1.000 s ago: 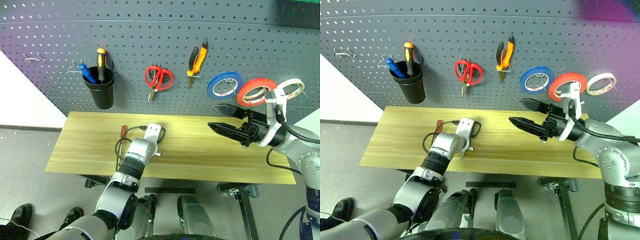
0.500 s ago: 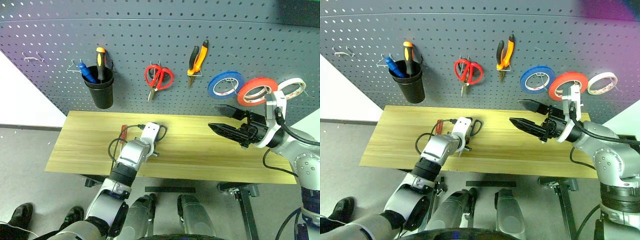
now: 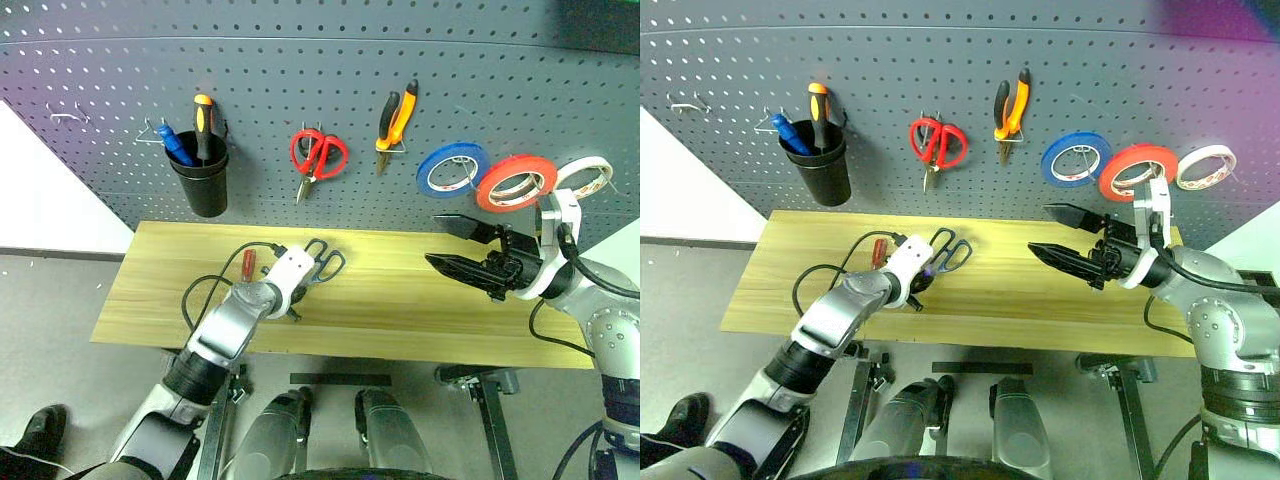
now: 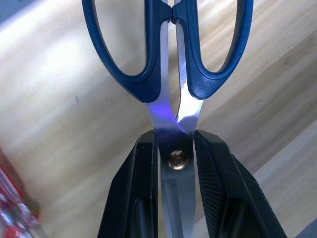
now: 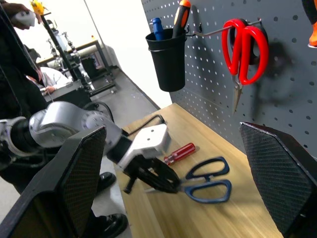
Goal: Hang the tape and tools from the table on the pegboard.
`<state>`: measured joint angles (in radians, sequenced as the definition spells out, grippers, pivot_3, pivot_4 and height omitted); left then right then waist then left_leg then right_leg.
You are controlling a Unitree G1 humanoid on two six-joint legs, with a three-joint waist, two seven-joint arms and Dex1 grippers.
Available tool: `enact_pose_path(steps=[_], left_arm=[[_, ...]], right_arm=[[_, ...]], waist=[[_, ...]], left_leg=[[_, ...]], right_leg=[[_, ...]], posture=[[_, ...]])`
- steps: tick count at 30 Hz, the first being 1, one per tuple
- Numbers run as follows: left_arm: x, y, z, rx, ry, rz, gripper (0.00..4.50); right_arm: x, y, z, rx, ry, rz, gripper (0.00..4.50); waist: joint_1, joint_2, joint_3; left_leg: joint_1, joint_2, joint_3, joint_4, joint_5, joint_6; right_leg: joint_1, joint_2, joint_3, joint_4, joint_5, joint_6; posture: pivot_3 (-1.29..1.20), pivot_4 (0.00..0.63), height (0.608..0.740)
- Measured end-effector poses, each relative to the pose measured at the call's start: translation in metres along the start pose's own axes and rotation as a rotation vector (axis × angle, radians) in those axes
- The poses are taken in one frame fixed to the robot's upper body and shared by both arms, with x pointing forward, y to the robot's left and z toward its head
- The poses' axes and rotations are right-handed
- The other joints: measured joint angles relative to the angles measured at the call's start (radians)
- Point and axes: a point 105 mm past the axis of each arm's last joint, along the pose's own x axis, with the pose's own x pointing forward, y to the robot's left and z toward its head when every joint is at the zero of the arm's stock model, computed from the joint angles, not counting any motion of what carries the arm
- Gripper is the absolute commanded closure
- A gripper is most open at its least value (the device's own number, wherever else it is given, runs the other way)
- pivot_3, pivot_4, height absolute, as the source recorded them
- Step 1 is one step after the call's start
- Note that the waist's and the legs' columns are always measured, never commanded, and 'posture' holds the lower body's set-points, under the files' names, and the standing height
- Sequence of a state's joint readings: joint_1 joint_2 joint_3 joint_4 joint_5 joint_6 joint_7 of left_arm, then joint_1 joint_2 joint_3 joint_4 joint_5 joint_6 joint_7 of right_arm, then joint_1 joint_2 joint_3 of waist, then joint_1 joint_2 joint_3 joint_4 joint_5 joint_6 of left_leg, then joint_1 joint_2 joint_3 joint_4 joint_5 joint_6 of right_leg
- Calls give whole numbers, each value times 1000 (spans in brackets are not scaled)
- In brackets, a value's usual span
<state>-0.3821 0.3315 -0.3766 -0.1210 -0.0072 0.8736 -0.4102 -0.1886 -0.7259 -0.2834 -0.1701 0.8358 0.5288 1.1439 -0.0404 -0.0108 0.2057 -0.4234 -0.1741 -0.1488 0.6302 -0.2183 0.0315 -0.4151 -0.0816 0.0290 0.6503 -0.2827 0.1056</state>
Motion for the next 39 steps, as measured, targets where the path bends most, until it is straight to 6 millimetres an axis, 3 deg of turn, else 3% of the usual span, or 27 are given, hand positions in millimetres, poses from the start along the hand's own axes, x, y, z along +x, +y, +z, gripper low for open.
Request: enact_pose_path(steps=[7, 17, 24, 30, 39], left_arm=[[-15, -2, 0, 55, -78, 4, 3752], [-30, -5, 23, 118, -239, 9, 3752], [-42, -2, 25, 91, -319, 38, 3752], [-54, 7, 25, 100, -395, 104, 3752], [-73, 10, 49, 197, -563, 166, 3752]], right_arm=[[-26, 3, -18, 28, 48, 11, 0], [-62, 4, -17, -25, 115, 61, 0], [-63, 1, 1, -47, 49, 84, 0], [-65, -2, 3, -10, 24, 86, 0], [-71, -10, 3, 27, -11, 66, 0]], waist=[[0, 2, -1], [0, 4, -3], [-2, 6, -4], [1, 7, -4], [0, 8, -5]], left_leg=[[0, 0, 0, 1, 0, 0], [3, 0, 1, 1, 0, 0], [5, 1, 3, 1, 0, 0], [6, 1, 4, 2, 0, 0], [6, 1, 4, 2, 0, 0]], right_leg=[[0, 0, 0, 1, 0, 0], [3, 0, 0, 1, 0, 0], [4, -1, 0, 1, 1, 0], [5, -1, 0, 1, 1, 0], [5, -1, 0, 1, 1, 1]], posture=[[-162, 187, 740], [-161, 165, 740], [-170, 161, 740], [-168, 159, 740], [-164, 153, 740]])
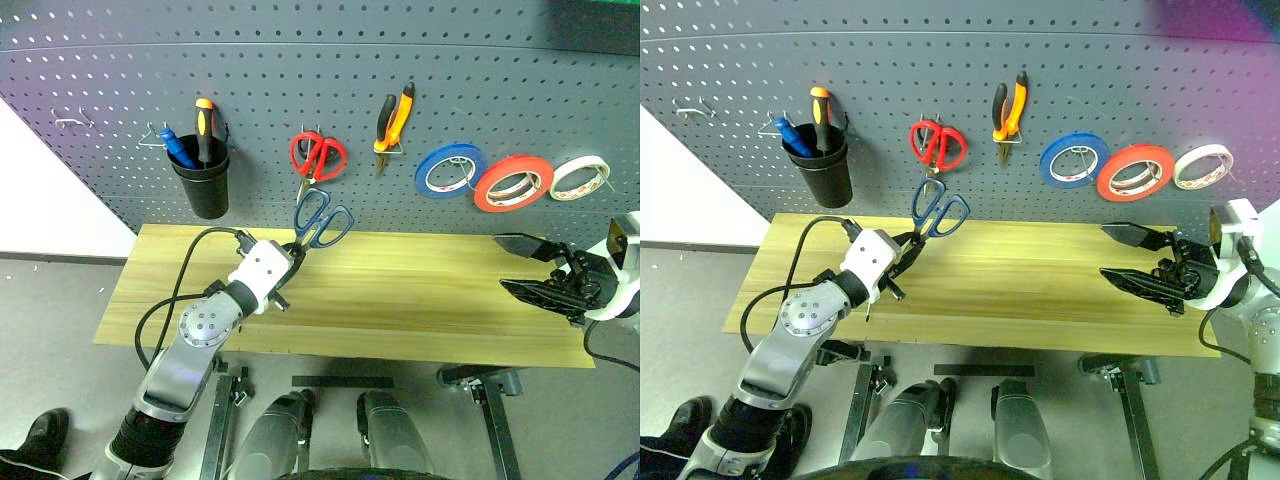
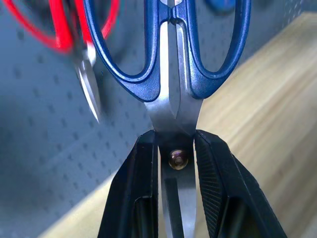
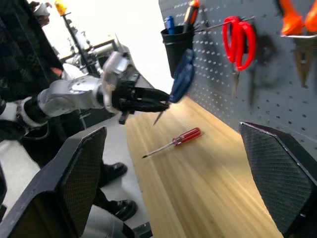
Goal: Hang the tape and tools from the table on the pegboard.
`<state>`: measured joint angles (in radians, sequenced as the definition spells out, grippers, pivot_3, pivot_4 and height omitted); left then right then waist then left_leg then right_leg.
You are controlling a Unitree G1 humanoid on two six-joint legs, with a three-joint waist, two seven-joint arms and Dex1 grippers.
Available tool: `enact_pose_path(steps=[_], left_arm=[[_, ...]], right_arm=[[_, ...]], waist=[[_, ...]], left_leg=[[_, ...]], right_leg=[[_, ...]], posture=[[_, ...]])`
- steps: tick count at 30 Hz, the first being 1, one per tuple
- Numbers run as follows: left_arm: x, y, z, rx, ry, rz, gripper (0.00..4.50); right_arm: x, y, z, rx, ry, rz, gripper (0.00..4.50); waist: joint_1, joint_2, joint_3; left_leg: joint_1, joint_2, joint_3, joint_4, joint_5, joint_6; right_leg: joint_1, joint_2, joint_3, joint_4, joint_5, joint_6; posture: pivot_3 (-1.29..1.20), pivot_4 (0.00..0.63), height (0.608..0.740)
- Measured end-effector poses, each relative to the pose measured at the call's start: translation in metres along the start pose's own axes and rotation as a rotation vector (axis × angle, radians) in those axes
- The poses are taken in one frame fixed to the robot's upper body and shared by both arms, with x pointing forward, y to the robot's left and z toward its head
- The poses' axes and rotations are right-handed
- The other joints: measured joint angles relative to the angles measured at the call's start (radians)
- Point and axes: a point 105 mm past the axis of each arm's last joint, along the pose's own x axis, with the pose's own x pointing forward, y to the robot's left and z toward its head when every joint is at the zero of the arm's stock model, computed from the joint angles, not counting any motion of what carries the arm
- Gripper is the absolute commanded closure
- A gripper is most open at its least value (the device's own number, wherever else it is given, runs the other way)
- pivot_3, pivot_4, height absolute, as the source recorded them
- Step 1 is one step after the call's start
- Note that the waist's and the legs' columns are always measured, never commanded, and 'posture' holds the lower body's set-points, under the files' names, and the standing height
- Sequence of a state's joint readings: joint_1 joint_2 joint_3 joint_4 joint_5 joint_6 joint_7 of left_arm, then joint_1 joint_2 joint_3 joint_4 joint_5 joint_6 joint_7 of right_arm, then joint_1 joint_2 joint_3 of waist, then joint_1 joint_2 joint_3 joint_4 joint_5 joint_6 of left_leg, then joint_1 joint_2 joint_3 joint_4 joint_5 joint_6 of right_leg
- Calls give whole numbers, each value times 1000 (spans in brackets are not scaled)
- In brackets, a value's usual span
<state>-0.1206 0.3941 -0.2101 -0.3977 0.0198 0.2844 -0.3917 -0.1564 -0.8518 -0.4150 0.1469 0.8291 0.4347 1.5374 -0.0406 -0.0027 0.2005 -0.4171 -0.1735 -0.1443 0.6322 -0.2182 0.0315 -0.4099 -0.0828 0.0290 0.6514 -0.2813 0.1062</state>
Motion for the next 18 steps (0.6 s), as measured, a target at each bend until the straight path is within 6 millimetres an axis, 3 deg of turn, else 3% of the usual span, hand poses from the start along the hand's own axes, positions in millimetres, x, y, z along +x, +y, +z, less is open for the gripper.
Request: enact_pose_path(steps=[7, 18], left_arm=[[-3, 18, 14, 97, -75, 97, 3752], [13, 39, 25, 119, -133, 144, 3752]], right_arm=[[-8, -5, 1, 7, -8, -4, 0], [-6, -1, 6, 0, -56, 18, 0]], waist=[[-1, 2, -1], [-2, 2, -2]], left_leg=[[2, 0, 1, 0, 0, 0], [3, 0, 1, 1, 0, 0]], right_leg=[[1, 0, 0, 1, 0, 0], [2, 0, 0, 1, 1, 0]], posture=[[-162, 148, 740], [-176, 144, 740]])
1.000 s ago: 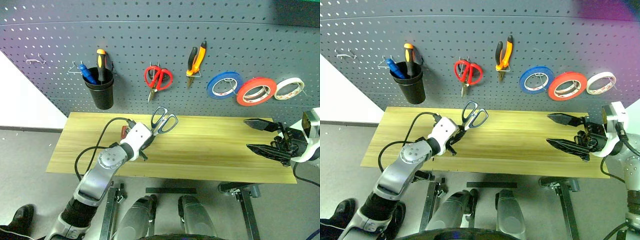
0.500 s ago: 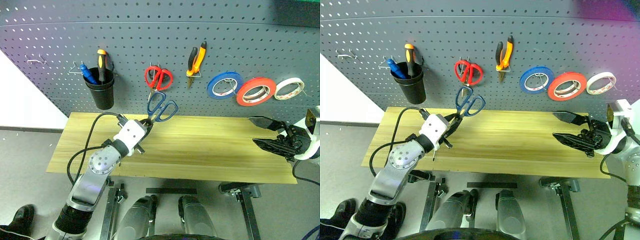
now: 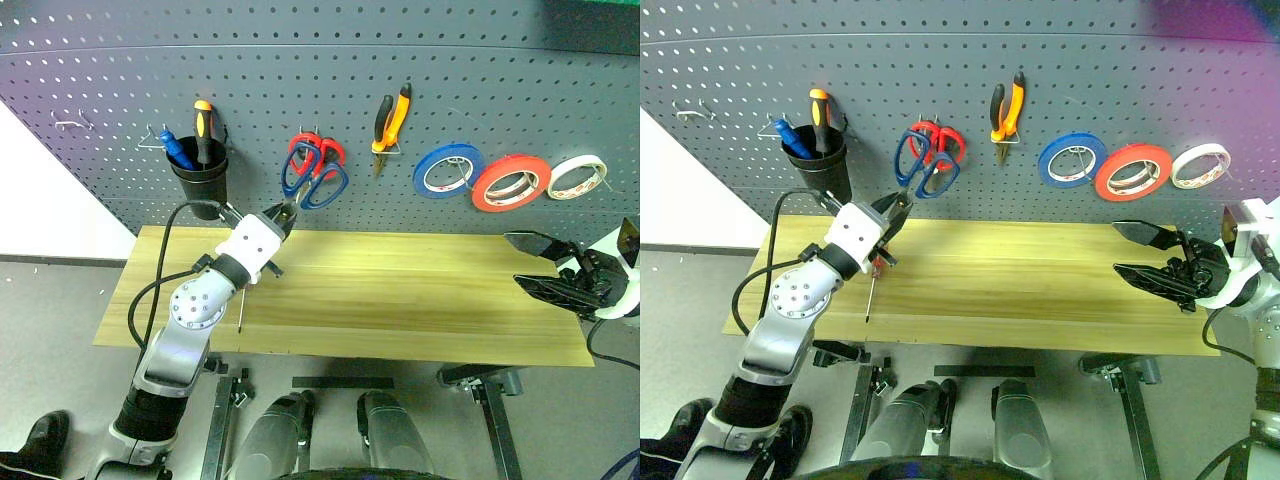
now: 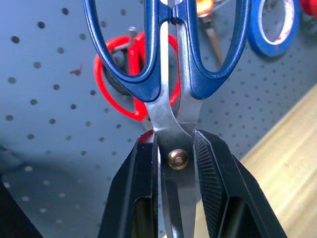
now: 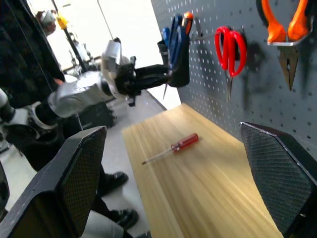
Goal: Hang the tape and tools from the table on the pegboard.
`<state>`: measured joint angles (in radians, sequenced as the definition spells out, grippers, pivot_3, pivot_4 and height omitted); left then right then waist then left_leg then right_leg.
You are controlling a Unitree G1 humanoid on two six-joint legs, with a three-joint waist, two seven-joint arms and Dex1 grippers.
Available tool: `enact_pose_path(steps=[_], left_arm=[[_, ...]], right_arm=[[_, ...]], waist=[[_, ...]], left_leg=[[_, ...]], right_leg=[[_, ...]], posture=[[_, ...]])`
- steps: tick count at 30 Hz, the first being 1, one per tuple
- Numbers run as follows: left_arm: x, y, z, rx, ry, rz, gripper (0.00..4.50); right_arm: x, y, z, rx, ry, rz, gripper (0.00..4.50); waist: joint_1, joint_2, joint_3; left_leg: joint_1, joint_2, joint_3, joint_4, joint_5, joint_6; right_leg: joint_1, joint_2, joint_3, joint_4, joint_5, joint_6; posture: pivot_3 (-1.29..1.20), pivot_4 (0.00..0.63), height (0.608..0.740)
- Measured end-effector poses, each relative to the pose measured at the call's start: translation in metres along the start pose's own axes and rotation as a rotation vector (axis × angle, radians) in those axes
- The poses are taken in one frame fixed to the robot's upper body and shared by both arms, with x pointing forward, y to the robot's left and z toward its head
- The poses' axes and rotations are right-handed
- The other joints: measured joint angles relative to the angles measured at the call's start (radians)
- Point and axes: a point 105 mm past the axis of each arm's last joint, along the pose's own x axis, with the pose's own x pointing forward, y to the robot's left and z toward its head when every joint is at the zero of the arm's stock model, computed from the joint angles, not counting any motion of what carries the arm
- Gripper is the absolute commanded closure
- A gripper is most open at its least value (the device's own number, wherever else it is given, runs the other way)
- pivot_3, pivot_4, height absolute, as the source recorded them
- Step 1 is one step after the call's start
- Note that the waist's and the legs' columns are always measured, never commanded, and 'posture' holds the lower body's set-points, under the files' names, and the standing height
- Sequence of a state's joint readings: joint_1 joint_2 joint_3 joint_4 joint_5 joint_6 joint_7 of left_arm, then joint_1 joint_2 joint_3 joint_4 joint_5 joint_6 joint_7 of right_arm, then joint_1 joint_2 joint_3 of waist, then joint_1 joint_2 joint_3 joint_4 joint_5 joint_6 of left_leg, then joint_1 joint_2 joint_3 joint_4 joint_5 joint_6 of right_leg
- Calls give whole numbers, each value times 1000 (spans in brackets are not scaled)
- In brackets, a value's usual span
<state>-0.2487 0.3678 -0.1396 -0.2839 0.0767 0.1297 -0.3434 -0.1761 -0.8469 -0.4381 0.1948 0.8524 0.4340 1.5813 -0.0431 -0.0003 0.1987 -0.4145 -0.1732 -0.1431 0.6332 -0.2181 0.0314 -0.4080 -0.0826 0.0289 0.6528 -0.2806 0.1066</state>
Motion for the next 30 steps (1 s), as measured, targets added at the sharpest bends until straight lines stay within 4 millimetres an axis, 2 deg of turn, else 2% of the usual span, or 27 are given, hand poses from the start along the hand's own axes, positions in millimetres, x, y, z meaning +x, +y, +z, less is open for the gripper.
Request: enact_pose_path(steps=[6, 11, 30], left_arm=[[6, 2, -2, 1, -13, 3, 3752], [8, 0, -8, -13, -3, 3, 3752], [38, -6, -22, -81, 25, 13, 3752]], right_arm=[[9, 12, 14, -31, -52, 51, 0], [14, 20, 16, -9, -62, 85, 0], [15, 19, 13, 4, -67, 64, 0]], waist=[[-1, 0, 0], [-1, 1, -1], [-3, 2, -2]], left_leg=[[0, 0, 0, 1, 0, 0], [0, 0, 0, 1, 0, 0], [0, 0, 1, 5, 0, 1]], right_leg=[[0, 0, 0, 1, 0, 0], [0, 0, 0, 1, 0, 0], [1, 0, 0, 3, 0, 1]], posture=[[-189, 147, 740], [-193, 149, 740], [-208, 136, 740]])
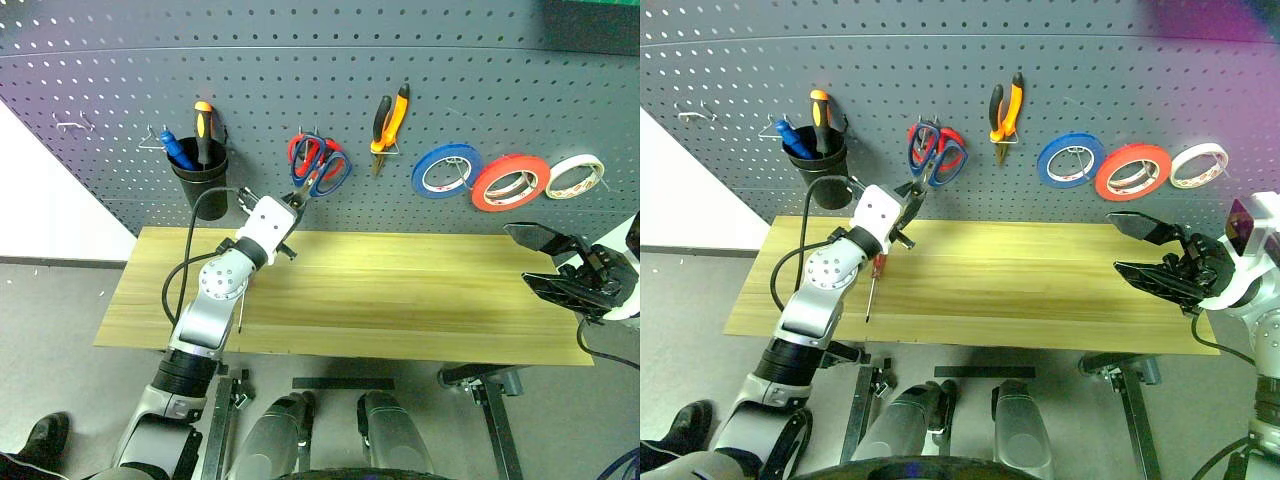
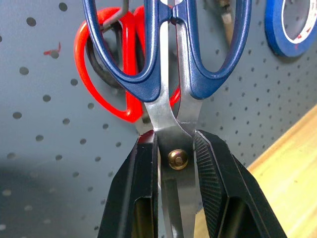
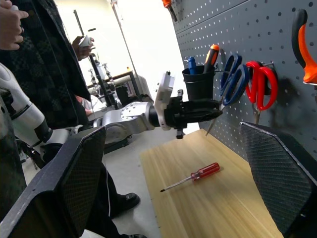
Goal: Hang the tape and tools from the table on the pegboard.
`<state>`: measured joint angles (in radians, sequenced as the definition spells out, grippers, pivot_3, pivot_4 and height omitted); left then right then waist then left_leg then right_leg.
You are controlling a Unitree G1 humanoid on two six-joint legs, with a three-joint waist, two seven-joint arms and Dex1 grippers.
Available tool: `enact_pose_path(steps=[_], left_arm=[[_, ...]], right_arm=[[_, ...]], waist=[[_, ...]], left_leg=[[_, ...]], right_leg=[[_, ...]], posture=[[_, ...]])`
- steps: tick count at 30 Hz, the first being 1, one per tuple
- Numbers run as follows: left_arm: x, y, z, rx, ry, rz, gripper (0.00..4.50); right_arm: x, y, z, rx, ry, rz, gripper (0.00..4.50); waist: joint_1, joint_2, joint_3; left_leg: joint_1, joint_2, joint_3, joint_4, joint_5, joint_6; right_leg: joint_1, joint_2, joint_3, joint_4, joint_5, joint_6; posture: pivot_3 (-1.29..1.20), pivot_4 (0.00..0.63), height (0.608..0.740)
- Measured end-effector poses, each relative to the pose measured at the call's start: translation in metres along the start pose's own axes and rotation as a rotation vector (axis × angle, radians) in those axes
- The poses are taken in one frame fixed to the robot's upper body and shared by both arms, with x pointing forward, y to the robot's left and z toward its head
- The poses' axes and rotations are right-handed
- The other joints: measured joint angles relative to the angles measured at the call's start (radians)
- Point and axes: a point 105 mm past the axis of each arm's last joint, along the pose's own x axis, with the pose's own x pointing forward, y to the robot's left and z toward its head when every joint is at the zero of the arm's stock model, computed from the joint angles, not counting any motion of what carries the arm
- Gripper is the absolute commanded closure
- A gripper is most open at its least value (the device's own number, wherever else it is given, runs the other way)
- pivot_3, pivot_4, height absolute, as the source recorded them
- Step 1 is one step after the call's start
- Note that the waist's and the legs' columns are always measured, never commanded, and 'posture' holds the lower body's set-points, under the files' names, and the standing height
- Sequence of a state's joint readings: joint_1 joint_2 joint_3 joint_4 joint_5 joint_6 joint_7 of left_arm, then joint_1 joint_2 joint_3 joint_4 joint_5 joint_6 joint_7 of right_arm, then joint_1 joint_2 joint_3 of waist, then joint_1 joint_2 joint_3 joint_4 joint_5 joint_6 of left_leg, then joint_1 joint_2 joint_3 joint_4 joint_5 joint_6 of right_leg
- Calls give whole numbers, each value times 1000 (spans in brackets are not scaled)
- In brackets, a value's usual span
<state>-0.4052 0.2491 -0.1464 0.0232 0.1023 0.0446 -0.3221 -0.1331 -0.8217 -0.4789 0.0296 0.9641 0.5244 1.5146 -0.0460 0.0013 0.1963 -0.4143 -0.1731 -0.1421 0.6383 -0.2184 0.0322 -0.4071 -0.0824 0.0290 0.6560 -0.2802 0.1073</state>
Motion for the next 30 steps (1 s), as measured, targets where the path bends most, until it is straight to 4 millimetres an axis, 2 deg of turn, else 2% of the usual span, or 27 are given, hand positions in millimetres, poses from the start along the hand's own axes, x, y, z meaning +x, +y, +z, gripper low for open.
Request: enact_pose_path(steps=[5, 16, 20, 26, 30], left_arm=[[2, -3, -12, -12, 36, 1, 3752], [8, -2, -11, -61, 28, 7, 9], [6, -2, -12, -61, 32, 4, 9], [-20, -9, -36, -82, 127, -21, 9], [-31, -2, -43, -135, 181, 0, 9]], right_arm=[[0, 0, -1, 0, 5, -8, 0], [1, 0, -1, -3, 10, -15, 0], [2, -1, -1, -5, 12, -21, 0], [7, 1, -1, -12, 20, -3, 0], [17, 6, -8, -6, 46, 42, 0]], waist=[[0, 1, -1], [-1, 1, -3], [-2, 2, -4], [-5, 3, -7], [-1, 5, -10]], left_leg=[[0, 0, 0, 2, 0, 0], [0, 0, 1, 8, -1, 1], [0, 0, 1, 8, -1, 1], [0, 0, 1, 8, -1, 1], [0, 0, 1, 9, -3, -1]], right_leg=[[0, 0, 0, 2, 0, 0], [1, 0, 0, 6, 1, 1], [1, 0, 0, 6, 1, 1], [1, 0, 0, 6, 1, 1], [1, 0, 0, 7, 1, 1]], posture=[[-213, 134, 740], [-213, 132, 740], [-207, 133, 740], [-193, 134, 740], [-184, 138, 740]])
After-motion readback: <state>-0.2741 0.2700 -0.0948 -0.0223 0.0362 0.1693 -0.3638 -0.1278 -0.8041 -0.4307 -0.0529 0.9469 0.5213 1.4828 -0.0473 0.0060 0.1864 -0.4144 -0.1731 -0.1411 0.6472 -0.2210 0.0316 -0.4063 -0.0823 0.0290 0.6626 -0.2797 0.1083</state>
